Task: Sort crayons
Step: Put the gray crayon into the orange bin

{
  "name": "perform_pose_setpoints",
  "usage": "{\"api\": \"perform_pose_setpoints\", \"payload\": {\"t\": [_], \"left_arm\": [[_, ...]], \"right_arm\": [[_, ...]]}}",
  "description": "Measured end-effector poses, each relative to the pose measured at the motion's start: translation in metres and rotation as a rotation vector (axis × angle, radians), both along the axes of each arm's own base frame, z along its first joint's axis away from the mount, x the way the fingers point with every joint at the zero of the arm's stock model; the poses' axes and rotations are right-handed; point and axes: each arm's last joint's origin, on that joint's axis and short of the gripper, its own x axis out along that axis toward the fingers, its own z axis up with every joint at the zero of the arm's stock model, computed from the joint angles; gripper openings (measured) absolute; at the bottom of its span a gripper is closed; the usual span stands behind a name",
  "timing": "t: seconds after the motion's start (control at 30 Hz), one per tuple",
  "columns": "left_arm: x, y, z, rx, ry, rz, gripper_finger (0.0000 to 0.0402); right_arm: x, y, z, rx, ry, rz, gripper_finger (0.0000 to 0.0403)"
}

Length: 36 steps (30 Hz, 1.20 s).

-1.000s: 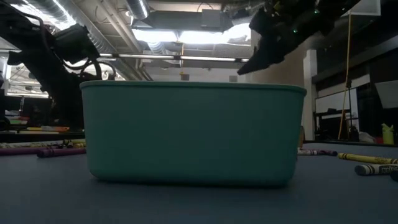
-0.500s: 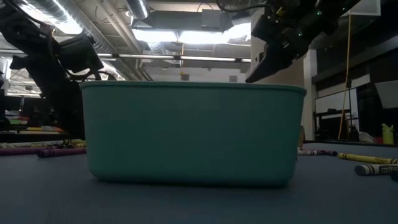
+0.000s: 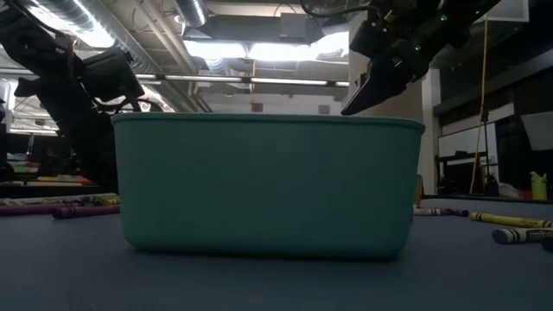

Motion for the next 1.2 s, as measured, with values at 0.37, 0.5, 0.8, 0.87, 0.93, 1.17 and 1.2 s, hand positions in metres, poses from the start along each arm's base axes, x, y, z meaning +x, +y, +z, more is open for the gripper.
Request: {"api": "perform_pose_setpoints", "payload": {"t": [0.37, 0.5, 0.8, 0.87, 0.93, 1.17, 1.2], "left_arm": [[0.001, 0.0, 0.0, 0.011, -0.017, 0.003, 0.0006], [0.001, 0.001, 0.001, 0.016, -0.024, 0.004, 0.0006], [0.016, 0.005, 0.02, 0.071, -0.055, -0.063, 0.0006], [0.021, 0.007, 0.028, 0.091, -0.065, -0.086, 0.0006], [0.027, 0.009, 0.037, 0.115, -0.083, -0.105, 0.0006], [0.048, 0.015, 0.072, 0.22, -0.178, -0.176, 0.0006], [0.051, 0.015, 0.077, 0.243, -0.205, -0.188, 0.0006]], "right_arm": [[0.0, 0.0, 0.0, 0.0, 0.0, 0.0, 0.0115], [0.0, 0.0, 0.0, 0.0, 0.0, 0.0, 0.0115], [0.0, 0.0, 0.0, 0.0, 0.0, 0.0, 0.0115], [0.0, 0.0, 0.0, 0.0, 0.001, 0.0, 0.0115], [0.0, 0.0, 0.0, 0.0, 0.001, 0.0, 0.0115], [0.0, 0.0, 0.0, 0.0, 0.002, 0.0, 0.0115], [0.0, 0.0, 0.0, 0.0, 0.002, 0.0, 0.0115]]}}
